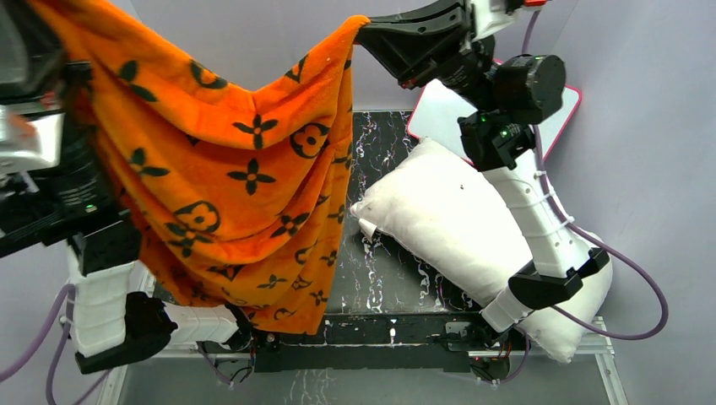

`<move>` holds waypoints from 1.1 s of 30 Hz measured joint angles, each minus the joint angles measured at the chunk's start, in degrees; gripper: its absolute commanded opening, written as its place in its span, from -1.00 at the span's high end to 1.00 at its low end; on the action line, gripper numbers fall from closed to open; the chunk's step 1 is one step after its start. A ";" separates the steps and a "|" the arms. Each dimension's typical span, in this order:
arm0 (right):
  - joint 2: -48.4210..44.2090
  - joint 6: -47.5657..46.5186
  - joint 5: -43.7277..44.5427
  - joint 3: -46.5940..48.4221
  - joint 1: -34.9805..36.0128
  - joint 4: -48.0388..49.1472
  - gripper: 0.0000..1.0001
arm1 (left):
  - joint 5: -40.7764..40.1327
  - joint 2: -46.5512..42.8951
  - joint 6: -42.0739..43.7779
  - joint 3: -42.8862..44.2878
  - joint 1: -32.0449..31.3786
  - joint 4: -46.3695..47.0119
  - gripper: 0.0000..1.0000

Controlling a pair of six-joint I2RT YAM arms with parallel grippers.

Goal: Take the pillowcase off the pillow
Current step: Adjust the pillowcase at the center of the board.

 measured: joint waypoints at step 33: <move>18.29 -6.36 2.49 0.35 -12.50 -5.38 1.00 | -8.50 5.33 31.87 7.61 -45.92 -35.08 1.00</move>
